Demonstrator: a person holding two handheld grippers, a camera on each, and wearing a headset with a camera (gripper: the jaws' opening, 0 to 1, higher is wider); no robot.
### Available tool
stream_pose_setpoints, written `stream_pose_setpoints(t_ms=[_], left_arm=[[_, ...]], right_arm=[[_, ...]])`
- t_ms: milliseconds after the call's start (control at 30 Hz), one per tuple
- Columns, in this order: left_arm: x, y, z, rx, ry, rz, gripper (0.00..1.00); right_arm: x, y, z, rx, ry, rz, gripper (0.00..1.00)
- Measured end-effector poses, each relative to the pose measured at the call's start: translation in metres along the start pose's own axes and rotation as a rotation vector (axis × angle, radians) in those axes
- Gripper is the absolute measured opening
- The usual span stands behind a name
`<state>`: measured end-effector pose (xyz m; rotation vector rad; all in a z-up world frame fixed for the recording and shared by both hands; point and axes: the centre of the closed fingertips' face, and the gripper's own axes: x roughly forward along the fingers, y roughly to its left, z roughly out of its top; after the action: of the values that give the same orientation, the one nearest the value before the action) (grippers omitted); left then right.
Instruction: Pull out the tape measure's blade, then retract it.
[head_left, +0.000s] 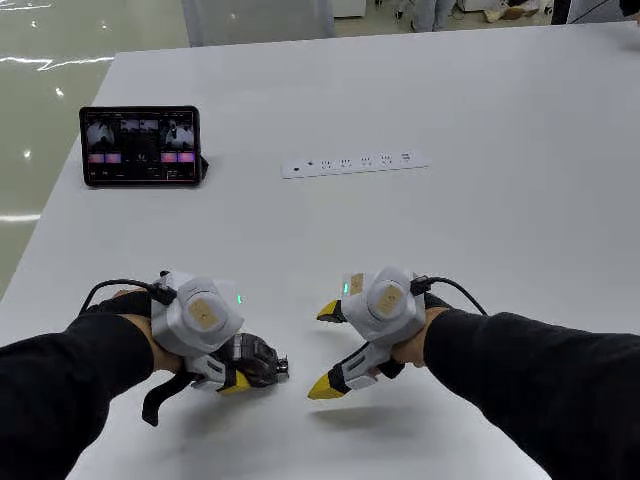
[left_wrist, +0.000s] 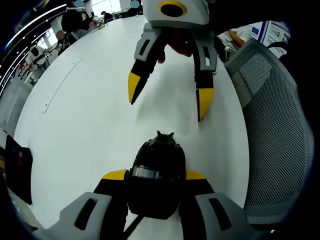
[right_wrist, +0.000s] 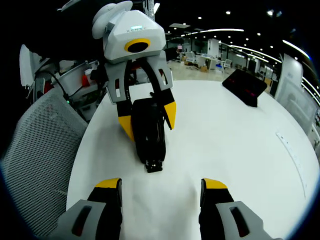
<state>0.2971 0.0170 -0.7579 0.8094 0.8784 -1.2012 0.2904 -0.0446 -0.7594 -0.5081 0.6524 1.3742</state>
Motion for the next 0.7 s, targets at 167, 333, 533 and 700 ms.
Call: stream_pose_setpoints(t_ms=[167, 333, 533, 700], left_arm=[[0.000, 0.000, -0.001, 0.003, 0.007, -0.002, 0.35], [0.000, 0.000, -0.001, 0.014, 0.010, -0.012, 0.35], [0.000, -0.001, -0.002, 0.035, 0.018, -0.025, 0.35], [0.000, -0.002, -0.002, 0.030, 0.020, -0.032, 0.35]], right_arm=[[0.014, 0.009, 0.003, -0.057, 0.033, 0.043, 0.51], [0.021, 0.010, 0.005, -0.070, 0.054, 0.044, 0.46], [0.027, 0.011, 0.008, -0.098, 0.058, 0.055, 0.39], [0.033, 0.009, 0.009, -0.115, 0.067, 0.050, 0.32]])
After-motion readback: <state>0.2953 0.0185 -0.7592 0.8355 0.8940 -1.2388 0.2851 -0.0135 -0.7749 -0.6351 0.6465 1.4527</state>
